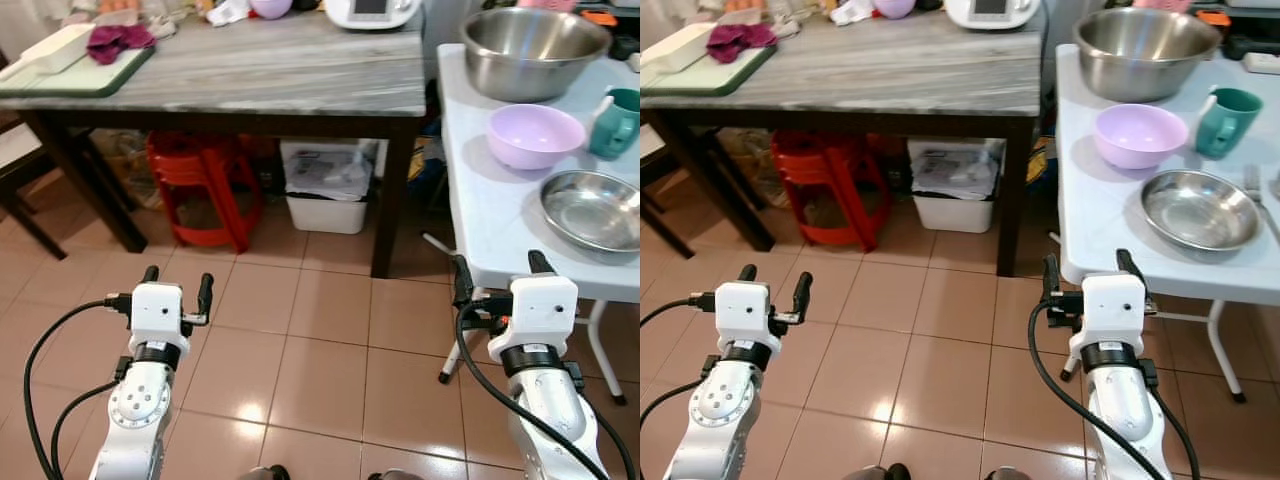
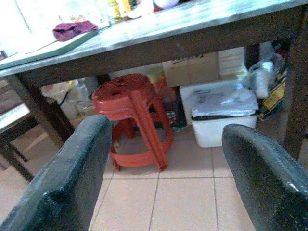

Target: Setting the table

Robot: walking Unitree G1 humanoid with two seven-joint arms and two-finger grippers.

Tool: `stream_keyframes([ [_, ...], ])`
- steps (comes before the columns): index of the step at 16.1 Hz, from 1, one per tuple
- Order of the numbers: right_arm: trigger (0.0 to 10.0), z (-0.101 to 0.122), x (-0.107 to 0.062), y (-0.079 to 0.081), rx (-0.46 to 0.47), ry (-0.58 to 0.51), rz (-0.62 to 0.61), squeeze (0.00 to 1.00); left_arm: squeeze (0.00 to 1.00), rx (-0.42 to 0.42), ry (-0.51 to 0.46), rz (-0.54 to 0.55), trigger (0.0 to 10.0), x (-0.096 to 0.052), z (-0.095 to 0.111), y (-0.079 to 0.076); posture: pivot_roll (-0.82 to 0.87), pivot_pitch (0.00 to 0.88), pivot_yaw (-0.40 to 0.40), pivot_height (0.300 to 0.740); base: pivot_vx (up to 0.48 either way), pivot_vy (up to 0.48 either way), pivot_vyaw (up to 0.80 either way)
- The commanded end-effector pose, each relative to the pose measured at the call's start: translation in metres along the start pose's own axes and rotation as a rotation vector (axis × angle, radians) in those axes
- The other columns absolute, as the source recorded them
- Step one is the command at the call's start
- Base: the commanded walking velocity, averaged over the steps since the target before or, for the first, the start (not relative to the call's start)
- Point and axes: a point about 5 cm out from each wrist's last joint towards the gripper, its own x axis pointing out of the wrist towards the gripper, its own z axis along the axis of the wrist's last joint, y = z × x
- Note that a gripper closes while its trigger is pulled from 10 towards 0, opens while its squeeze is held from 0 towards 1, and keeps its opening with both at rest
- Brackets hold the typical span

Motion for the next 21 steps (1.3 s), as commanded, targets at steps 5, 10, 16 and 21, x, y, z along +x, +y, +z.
stream_keyframes([
  [5, 10.0, 0.0, 0.004, 0.006, 0.006, -0.01, 0.04, 0.0, 0.0, 0.0, -0.012, -0.034, 10.0, -0.001, 0.001, -0.009, -0.15, 0.111, 0.063, 0.74, 0.0, 0.0, 0.0],
  [10, 10.0, 0.002, 0.009, 0.01, 0.025, -0.024, 0.04, 0.0, 0.0, -0.004, -0.013, -0.037, 10.0, 0.002, 0.001, -0.007, -0.15, 0.111, 0.069, 0.74, 0.0, -0.316, 0.0],
  [16, 10.0, 0.003, 0.009, 0.012, 0.032, -0.025, 0.057, 0.0, 0.0, -0.008, -0.006, -0.039, 10.0, 0.002, 0.0, -0.009, -0.15, 0.116, 0.068, 0.74, 0.0, -0.48, 0.0],
  [21, 10.0, 0.005, 0.012, 0.013, 0.035, -0.035, 0.062, 0.0, 0.0, -0.011, -0.01, -0.046, 10.0, 0.002, 0.0, -0.01, -0.15, 0.117, 0.069, 0.74, 0.0, -0.48, 0.0],
])
